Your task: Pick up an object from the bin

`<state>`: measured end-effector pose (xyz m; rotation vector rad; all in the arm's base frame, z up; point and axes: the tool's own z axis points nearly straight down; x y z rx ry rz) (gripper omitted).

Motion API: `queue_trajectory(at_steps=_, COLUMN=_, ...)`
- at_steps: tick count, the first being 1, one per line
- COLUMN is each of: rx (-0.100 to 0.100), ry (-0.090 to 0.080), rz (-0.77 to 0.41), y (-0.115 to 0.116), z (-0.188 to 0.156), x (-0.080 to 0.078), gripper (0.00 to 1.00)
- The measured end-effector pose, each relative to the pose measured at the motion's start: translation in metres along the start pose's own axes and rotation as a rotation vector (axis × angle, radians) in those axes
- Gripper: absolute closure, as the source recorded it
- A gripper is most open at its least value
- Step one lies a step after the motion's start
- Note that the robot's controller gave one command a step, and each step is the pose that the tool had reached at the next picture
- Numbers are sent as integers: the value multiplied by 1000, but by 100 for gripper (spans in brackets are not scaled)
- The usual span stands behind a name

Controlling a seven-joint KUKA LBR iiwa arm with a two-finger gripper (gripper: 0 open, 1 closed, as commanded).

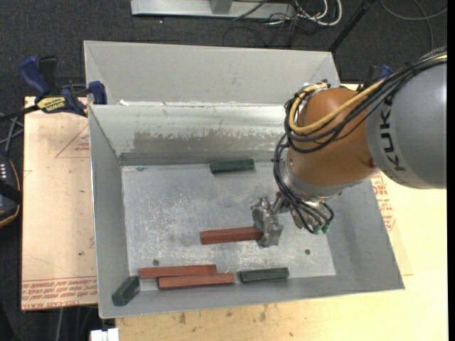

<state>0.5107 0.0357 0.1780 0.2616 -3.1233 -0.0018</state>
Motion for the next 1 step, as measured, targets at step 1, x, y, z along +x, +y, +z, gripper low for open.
queue_trajectory(at_steps=1, rx=1, ry=-9, rz=-4, y=-21, z=-38, x=-14, gripper=100)
